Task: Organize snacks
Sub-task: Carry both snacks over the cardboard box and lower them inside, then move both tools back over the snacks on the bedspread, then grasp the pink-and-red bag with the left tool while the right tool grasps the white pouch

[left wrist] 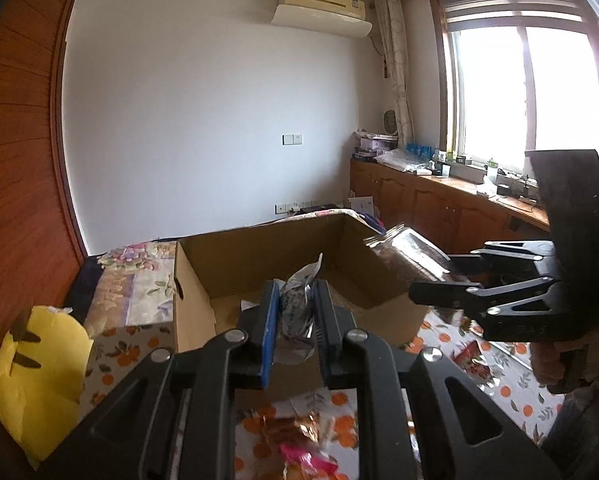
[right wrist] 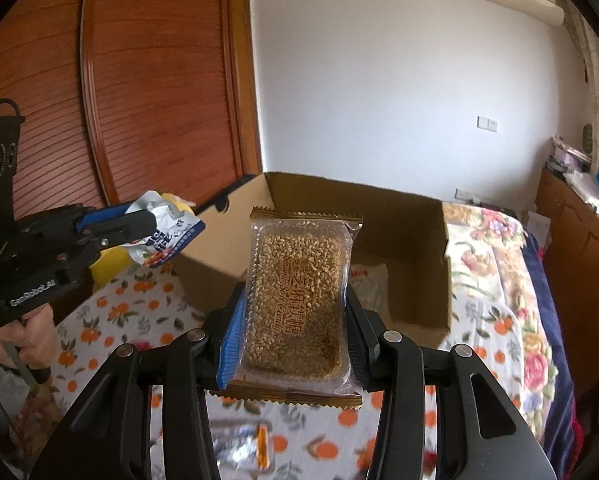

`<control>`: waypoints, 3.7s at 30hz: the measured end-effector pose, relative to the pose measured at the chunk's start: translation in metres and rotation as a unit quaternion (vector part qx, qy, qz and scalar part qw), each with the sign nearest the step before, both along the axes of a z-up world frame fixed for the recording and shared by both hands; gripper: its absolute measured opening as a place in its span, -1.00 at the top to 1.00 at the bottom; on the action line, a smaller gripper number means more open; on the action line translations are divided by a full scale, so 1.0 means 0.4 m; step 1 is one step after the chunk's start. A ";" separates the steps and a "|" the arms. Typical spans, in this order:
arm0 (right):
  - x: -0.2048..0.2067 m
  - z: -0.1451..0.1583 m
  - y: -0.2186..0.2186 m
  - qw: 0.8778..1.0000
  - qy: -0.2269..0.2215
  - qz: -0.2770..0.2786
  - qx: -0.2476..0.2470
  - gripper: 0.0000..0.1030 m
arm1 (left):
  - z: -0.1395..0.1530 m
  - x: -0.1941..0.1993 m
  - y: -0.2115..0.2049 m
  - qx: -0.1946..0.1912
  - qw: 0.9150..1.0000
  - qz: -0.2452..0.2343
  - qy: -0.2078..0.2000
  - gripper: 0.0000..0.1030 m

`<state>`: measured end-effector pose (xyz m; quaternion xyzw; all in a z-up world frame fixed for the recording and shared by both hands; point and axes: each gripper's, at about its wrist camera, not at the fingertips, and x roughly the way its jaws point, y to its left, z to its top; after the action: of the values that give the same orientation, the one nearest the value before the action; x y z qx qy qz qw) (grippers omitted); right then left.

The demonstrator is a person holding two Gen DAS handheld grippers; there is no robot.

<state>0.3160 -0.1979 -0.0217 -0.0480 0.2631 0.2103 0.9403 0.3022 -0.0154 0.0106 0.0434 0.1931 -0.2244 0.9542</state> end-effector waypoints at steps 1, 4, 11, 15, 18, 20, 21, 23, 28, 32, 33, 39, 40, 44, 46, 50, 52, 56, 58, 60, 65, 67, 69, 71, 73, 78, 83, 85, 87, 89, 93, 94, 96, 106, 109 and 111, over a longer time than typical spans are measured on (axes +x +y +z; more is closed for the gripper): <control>0.021 -0.001 0.000 1.000 -0.002 0.001 0.002 0.13 | 0.003 0.015 -0.002 0.000 1.000 -0.001 0.000 0.72; 0.068 -0.005 -0.004 1.000 -0.006 0.002 0.009 0.13 | 0.007 0.059 -0.007 -0.003 1.000 -0.004 0.001 0.71; 0.178 -0.015 -0.019 1.000 -0.016 -0.006 0.018 0.13 | 0.012 0.154 -0.023 -0.013 1.000 -0.005 -0.004 0.71; 0.226 -0.030 -0.022 1.000 -0.016 -0.010 0.021 0.13 | -0.002 0.193 -0.034 -0.013 1.000 -0.003 -0.002 0.71; 0.255 -0.051 -0.020 1.000 -0.009 -0.010 0.022 0.13 | -0.023 0.225 -0.039 -0.013 1.000 -0.002 0.009 0.71; 0.273 -0.070 -0.020 1.000 0.000 -0.012 0.019 0.13 | -0.042 0.242 -0.042 -0.013 1.000 0.000 0.018 0.71; 0.279 -0.080 -0.021 1.000 0.004 -0.012 0.017 0.13 | -0.050 0.249 -0.047 -0.013 1.000 0.000 0.022 0.71; 0.287 -0.094 -0.019 1.000 0.009 -0.013 0.011 0.13 | -0.065 0.264 -0.057 -0.007 1.000 0.001 0.031 0.71; 0.300 -0.132 -0.012 0.999 0.029 -0.019 -0.003 0.12 | -0.110 0.285 -0.076 0.008 0.998 0.006 0.056 0.70; 0.297 -0.136 -0.011 0.999 0.030 -0.020 -0.004 0.11 | -0.128 0.292 -0.084 0.015 0.997 0.007 0.071 0.68; 0.297 -0.137 -0.011 0.999 0.030 -0.020 -0.003 0.10 | -0.132 0.291 -0.083 0.017 0.997 0.008 0.073 0.64; 0.292 -0.129 -0.020 0.999 0.027 -0.018 0.007 0.03 | -0.145 0.296 -0.088 0.021 0.996 0.009 0.080 0.56; 0.294 -0.128 -0.021 0.999 0.027 -0.017 0.008 0.02 | -0.150 0.297 -0.087 0.022 0.996 0.009 0.081 0.55; 0.297 -0.130 -0.028 1.000 0.025 -0.015 0.009 -0.14 | -0.152 0.301 -0.092 0.024 0.996 0.011 0.083 0.42; 0.297 -0.130 -0.028 1.000 0.024 -0.015 0.009 -0.18 | -0.151 0.298 -0.092 0.025 0.996 0.011 0.083 0.39; 0.297 -0.126 -0.026 0.999 0.027 -0.018 0.010 -0.18 | -0.137 0.279 -0.089 0.024 0.996 0.013 0.080 0.34; 0.282 -0.108 -0.019 1.000 0.022 -0.017 0.011 -0.18 | -0.123 0.261 -0.084 0.023 0.997 0.013 0.076 0.33; 0.235 -0.059 -0.020 1.000 0.011 -0.017 0.011 -0.18 | -0.084 0.213 -0.074 0.016 0.998 0.009 0.064 0.30; 0.200 -0.035 -0.025 1.000 0.007 -0.021 0.007 -0.18 | -0.066 0.189 -0.064 0.014 0.998 0.005 0.058 0.27; 0.162 -0.015 -0.035 1.000 0.003 -0.028 0.002 -0.18 | -0.051 0.157 -0.055 0.015 0.998 -0.002 0.058 0.25; 0.067 -0.006 -0.088 0.998 0.015 -0.058 -0.010 -0.18 | -0.061 0.091 -0.036 0.035 0.997 -0.014 0.062 0.25; 0.031 -0.020 -0.112 0.997 0.025 -0.074 -0.013 -0.19 | -0.074 0.067 -0.031 0.042 0.997 -0.017 0.069 0.24; -0.005 -0.041 -0.132 0.995 0.035 -0.088 -0.017 -0.18 | -0.093 0.047 -0.023 0.045 0.996 -0.017 0.080 0.24; -0.031 -0.063 -0.150 0.994 0.046 -0.101 -0.016 -0.19 | -0.114 0.031 -0.015 0.049 0.995 -0.015 0.090 0.24; -0.051 -0.093 -0.169 0.992 0.060 -0.112 -0.014 -0.19 | -0.140 0.015 -0.005 0.051 0.993 -0.013 0.102 0.22; -0.083 -0.192 -0.209 0.986 0.099 -0.135 -0.025 -0.37 | -0.225 -0.015 0.003 0.066 0.987 -0.022 0.142 0.15; -0.084 -0.281 -0.251 0.978 0.136 -0.152 -0.035 -0.46 | -0.307 -0.027 0.003 0.091 0.980 -0.018 0.179 0.15; -0.081 -0.311 -0.260 0.976 0.151 -0.153 -0.039 -0.47 | -0.327 -0.032 0.004 0.095 0.977 -0.018 0.188 0.15; -0.080 -0.336 -0.268 0.974 0.160 -0.155 -0.045 -0.47 | -0.340 -0.036 0.007 0.096 0.976 -0.019 0.192 0.15; -0.079 -0.349 -0.272 0.973 0.167 -0.153 -0.046 -0.47 | -0.341 -0.041 0.010 0.097 0.977 -0.020 0.191 0.15; -0.080 -0.354 -0.267 0.974 0.163 -0.150 -0.050 -0.49 | -0.338 -0.046 0.007 0.101 0.976 -0.020 0.191 0.15; -0.080 -0.355 -0.266 0.974 0.163 -0.150 -0.050 -0.51 | -0.335 -0.048 0.007 0.102 0.976 -0.020 0.191 0.15; -0.078 -0.360 -0.264 0.974 0.161 -0.148 -0.054 -0.55 | -0.327 -0.054 0.010 0.102 0.976 -0.023 0.189 0.15; -0.074 -0.371 -0.245 0.974 0.162 -0.141 -0.068 -0.68 | -0.330 -0.097 -0.002 0.139 0.972 -0.047 0.185 0.06; -0.073 -0.372 -0.245 0.974 0.162 -0.142 -0.069 -0.67 | -0.335 -0.096 -0.007 0.152 0.970 -0.046 0.182 -0.01; -0.073 -0.372 -0.246 0.974 0.162 -0.142 -0.069 -0.68 | -0.343 -0.091 -0.009 0.156 0.968 -0.049 0.190 -0.17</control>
<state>0.2868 -0.2962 -0.1705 -0.0400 0.4299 0.0610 0.8999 0.2657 -0.0191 -0.1264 0.1574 0.4014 -0.2420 0.8692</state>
